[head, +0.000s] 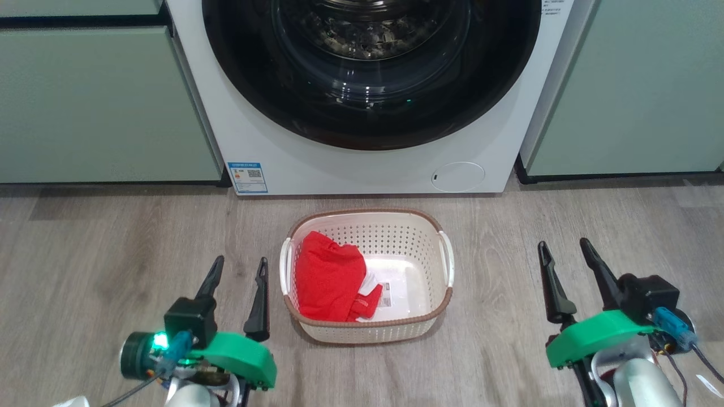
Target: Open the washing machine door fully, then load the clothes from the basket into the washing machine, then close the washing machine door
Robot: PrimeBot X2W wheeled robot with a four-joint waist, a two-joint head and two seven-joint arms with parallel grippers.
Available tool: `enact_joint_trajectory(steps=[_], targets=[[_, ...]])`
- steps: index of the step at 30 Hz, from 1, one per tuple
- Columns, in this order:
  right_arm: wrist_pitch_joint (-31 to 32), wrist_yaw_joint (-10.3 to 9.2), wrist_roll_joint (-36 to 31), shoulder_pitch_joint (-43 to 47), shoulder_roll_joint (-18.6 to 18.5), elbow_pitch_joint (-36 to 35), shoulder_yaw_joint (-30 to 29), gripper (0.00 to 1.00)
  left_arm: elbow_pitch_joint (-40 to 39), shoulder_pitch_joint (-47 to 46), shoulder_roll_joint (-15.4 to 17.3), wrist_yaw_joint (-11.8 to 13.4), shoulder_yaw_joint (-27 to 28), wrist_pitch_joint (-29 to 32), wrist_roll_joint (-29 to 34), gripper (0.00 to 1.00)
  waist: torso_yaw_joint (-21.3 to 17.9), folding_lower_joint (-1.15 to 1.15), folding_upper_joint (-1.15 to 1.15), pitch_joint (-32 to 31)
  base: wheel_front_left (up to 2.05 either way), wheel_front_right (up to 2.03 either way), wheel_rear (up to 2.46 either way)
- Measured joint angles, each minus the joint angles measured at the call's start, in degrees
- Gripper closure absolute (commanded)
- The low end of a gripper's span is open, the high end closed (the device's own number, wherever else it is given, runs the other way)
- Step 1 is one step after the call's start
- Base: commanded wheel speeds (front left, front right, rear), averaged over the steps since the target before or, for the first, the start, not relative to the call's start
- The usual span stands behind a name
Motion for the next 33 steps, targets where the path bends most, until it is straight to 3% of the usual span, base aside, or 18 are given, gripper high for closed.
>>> enact_joint_trajectory(steps=[16,33], targets=[[0.00,0.00,-0.14,0.00,-0.03,1.11,1.08,0.00,0.48,0.00,0.01,-2.01,0.38,0.00,-1.27,0.00,-0.09,0.00,0.00,-0.30,0.14,0.14,-0.28],[0.00,0.00,0.26,-0.32,-0.04,1.49,1.29,0.00,0.47,0.01,0.33,-2.01,0.41,0.00,-1.27,0.00,-0.35,0.00,0.00,-0.10,1.09,1.09,-2.17]])
